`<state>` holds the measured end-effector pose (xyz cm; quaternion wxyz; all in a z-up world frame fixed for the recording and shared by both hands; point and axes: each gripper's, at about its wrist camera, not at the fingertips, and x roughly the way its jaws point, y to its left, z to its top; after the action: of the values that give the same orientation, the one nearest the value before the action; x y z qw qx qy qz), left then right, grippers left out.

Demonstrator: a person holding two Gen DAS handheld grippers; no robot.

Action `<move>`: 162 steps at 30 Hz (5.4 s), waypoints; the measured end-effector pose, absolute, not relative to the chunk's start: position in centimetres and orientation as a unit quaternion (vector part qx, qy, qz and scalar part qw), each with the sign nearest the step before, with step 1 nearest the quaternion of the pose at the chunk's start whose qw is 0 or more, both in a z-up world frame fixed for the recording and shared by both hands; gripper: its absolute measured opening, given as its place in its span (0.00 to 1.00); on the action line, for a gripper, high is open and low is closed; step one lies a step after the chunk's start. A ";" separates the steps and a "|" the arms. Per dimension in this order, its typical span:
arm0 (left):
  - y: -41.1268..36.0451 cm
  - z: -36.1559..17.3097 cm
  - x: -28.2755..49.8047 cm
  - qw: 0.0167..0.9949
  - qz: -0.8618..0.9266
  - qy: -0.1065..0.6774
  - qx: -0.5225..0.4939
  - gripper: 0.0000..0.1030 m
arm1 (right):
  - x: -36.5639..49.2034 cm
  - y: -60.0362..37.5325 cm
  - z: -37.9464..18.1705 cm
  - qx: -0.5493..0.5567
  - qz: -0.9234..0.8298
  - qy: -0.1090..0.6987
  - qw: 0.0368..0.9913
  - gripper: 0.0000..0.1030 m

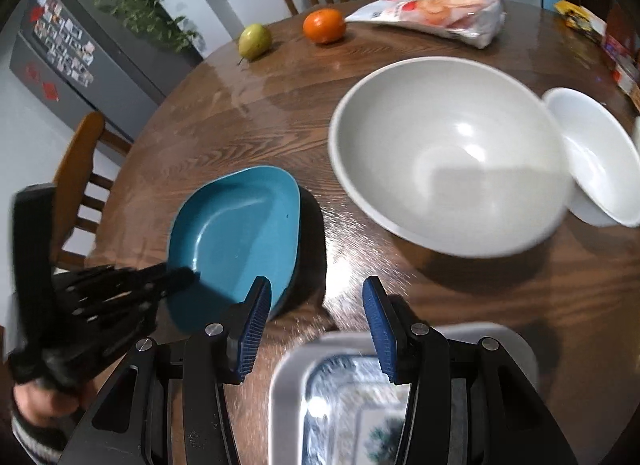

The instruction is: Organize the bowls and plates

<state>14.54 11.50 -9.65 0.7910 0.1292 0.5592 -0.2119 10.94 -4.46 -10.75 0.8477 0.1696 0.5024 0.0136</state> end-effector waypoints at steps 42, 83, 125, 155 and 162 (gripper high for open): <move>11.8 -6.9 13.4 0.831 -0.187 0.514 0.101 0.10 | 11.5 -1.2 -8.4 0.113 0.038 0.465 0.877 0.11; 1.4 -7.8 2.3 0.800 -0.259 0.521 0.148 0.10 | -1.1 -11.0 -10.0 0.169 -0.006 0.496 0.852 0.11; 2.0 -6.8 2.4 0.806 -0.244 0.520 0.147 0.51 | -0.7 -12.1 -10.0 0.151 -0.031 0.505 0.849 0.41; 1.4 -1.9 8.2 0.839 -0.237 0.480 0.100 0.91 | 0.3 -16.8 -6.3 0.266 -0.064 0.437 0.857 0.62; 0.1 0.3 9.6 0.847 -0.261 0.450 0.106 0.91 | 0.4 -17.3 -5.3 0.270 -0.087 0.426 0.859 0.62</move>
<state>9.61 0.12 0.26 0.8472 0.1063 0.4502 -0.2613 0.43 -17.32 -5.33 0.8592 0.2701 0.4257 -0.0869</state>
